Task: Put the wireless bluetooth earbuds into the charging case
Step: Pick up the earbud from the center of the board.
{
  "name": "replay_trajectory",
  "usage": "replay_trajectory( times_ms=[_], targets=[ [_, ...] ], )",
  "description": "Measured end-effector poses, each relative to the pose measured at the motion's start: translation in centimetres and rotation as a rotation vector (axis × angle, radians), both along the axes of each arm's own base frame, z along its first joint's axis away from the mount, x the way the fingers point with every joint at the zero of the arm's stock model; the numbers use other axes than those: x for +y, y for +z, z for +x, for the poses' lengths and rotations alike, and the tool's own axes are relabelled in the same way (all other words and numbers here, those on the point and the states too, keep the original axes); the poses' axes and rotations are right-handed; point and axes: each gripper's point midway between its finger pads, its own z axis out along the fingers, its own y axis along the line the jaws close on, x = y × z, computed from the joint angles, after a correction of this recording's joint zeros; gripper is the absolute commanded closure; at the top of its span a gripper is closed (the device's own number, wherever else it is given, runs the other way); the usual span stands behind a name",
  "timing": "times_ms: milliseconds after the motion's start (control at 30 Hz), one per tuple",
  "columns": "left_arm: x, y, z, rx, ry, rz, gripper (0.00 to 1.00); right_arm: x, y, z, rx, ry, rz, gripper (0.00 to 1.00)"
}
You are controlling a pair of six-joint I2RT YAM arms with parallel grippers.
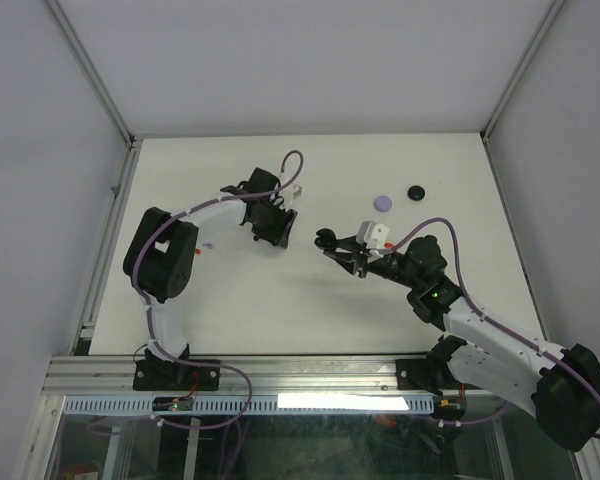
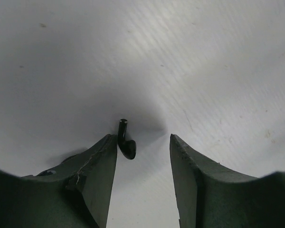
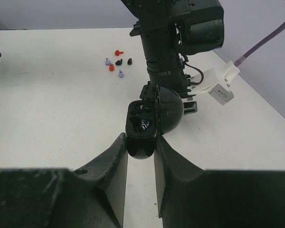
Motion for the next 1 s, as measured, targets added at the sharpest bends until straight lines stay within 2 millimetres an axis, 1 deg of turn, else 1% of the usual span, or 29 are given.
replay_trajectory(
  times_ms=[100, 233, 333, 500, 667, 767, 1000],
  targets=[
    [-0.7, 0.0, -1.8, 0.010, -0.087, 0.003, 0.52, -0.1, -0.1, 0.1, 0.003, -0.010, -0.006, 1.00],
    [-0.9, 0.0, -3.3, 0.029, -0.145, 0.011, 0.56, -0.3, -0.1, 0.2, 0.001, -0.021, -0.008, 1.00],
    [-0.4, -0.1, -3.6, 0.032, -0.141, 0.030, 0.57, -0.4, -0.2, 0.2, 0.005, -0.026, -0.011, 1.00],
    [1.0, -0.3, -3.3, 0.023, -0.074, 0.101, 0.57, -0.5, -0.4, 0.3, 0.013, -0.038, -0.018, 1.00],
    [2.0, -0.4, -2.8, 0.006, -0.023, 0.150, 0.58, -0.6, -0.4, 0.5, 0.012, -0.047, -0.016, 1.00],
    [3.2, -0.5, -2.7, -0.009, 0.019, 0.198, 0.59, -0.7, -0.3, 0.5, 0.010, -0.048, -0.015, 1.00],
    [4.9, -0.4, -1.6, -0.053, 0.126, 0.275, 0.60, -0.8, -0.2, 0.6, 0.007, -0.058, -0.012, 1.00]
  ],
)
